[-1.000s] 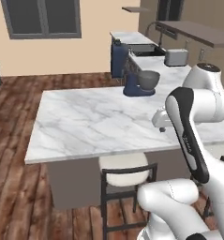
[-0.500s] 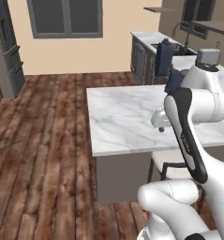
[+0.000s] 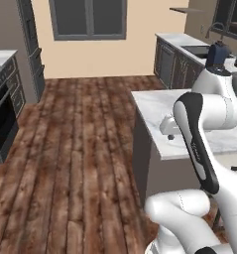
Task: Close the stand mixer head.
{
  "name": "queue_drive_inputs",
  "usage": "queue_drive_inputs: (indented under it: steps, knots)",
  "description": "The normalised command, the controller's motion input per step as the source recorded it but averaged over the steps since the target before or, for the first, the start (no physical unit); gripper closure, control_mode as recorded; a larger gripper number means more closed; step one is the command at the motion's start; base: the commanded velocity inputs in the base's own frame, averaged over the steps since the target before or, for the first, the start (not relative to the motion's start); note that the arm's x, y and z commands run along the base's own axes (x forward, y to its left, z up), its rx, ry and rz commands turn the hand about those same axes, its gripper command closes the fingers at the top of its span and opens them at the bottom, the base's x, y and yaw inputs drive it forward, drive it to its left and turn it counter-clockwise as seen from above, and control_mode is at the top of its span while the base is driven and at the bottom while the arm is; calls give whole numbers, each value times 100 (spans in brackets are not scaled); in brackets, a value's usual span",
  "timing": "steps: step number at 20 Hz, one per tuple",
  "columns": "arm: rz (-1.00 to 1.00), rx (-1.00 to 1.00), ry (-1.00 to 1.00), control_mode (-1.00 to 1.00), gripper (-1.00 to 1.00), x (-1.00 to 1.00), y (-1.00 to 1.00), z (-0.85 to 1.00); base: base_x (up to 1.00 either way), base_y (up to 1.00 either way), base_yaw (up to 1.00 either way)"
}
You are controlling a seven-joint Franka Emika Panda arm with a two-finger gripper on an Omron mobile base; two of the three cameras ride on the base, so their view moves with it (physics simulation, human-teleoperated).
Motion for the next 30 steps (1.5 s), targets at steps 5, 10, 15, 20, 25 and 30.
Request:
queue_drive_inputs:
  steps: [5, 10, 15, 20, 25, 30]
  knots:
    - [0, 0, 0, 100, -100, 0, 0, 0, 30, 100, 0]
    - [0, 0, 0, 100, -100, 0, 0, 0, 86, 97, 1]
    - [0, 0, 0, 100, -100, 0, 0, 0, 100, 69, 0]
    - [0, 0, 0, 100, -100, 0, 0, 0, 100, 35, -4]
    - [0, 0, 0, 100, -100, 0, 0, 0, 100, 2, -21]
    - [0, 0, 0, 100, -100, 0, 0, 0, 100, 3, -27]
